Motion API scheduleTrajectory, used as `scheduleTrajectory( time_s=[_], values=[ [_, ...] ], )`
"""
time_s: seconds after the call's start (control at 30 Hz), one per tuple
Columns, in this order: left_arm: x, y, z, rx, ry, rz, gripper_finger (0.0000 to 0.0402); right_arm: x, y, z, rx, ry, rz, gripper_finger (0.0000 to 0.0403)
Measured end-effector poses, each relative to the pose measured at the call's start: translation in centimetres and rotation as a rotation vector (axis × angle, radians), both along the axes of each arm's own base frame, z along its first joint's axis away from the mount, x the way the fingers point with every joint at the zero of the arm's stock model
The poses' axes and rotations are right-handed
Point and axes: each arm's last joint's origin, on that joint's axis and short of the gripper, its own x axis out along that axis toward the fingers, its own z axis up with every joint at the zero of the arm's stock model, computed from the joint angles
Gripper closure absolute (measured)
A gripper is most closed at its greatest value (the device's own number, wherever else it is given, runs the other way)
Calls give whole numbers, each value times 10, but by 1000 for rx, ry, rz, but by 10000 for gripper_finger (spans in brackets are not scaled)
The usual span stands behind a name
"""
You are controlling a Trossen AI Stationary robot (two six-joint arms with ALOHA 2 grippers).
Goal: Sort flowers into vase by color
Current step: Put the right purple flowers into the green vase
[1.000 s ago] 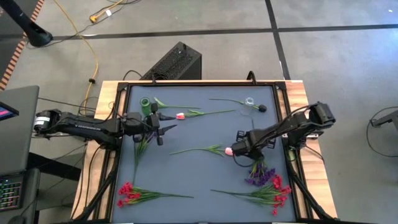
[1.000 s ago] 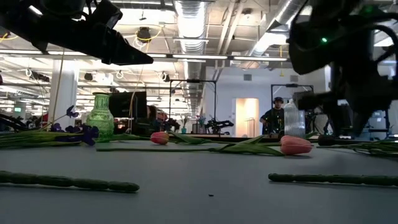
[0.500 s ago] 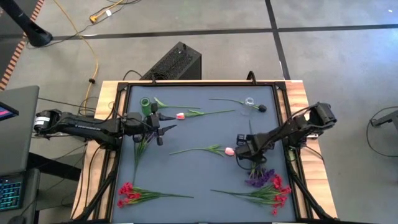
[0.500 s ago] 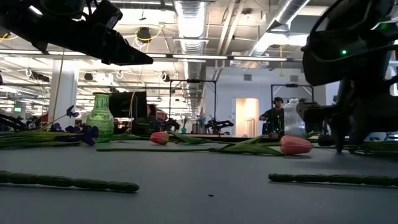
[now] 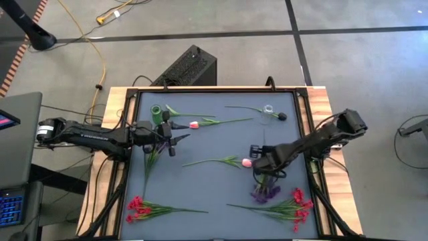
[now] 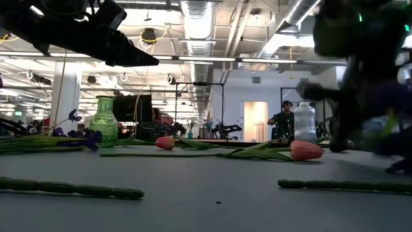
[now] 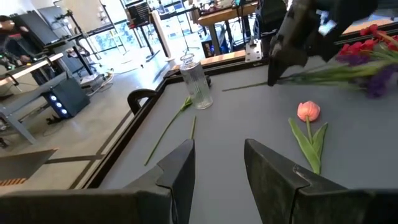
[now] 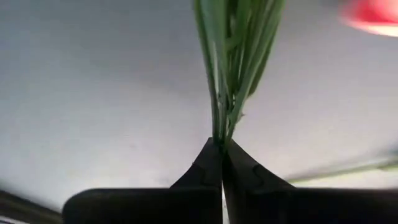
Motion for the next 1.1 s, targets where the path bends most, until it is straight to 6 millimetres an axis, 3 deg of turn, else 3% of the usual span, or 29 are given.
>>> scheduleTrajectory(
  time_s=[0.17, 0.27, 0.43, 0.6, 0.8, 1.1],
  values=[
    [0, 0, 0, 1, 0, 1, 274, 15, -2, 50, 77, -207, -22, 383],
    [0, 0, 0, 1, 0, 1, 274, 25, -10, 87, 207, -403, -126, 380],
    [0, 0, 0, 1, 0, 1, 274, 43, -36, 145, 630, -775, -305, 374],
    [0, 0, -1, 0, 15, 1, 274, 53, -74, 181, 1027, -1101, -387, 382],
    [-1, 0, -3, -24, 29, 5, 274, 78, -119, 186, 1253, -1323, -504, 382],
    [-4, 0, -16, -85, 144, 19, 274, 136, -164, 153, 1481, -1610, -334, 378]
  ],
)
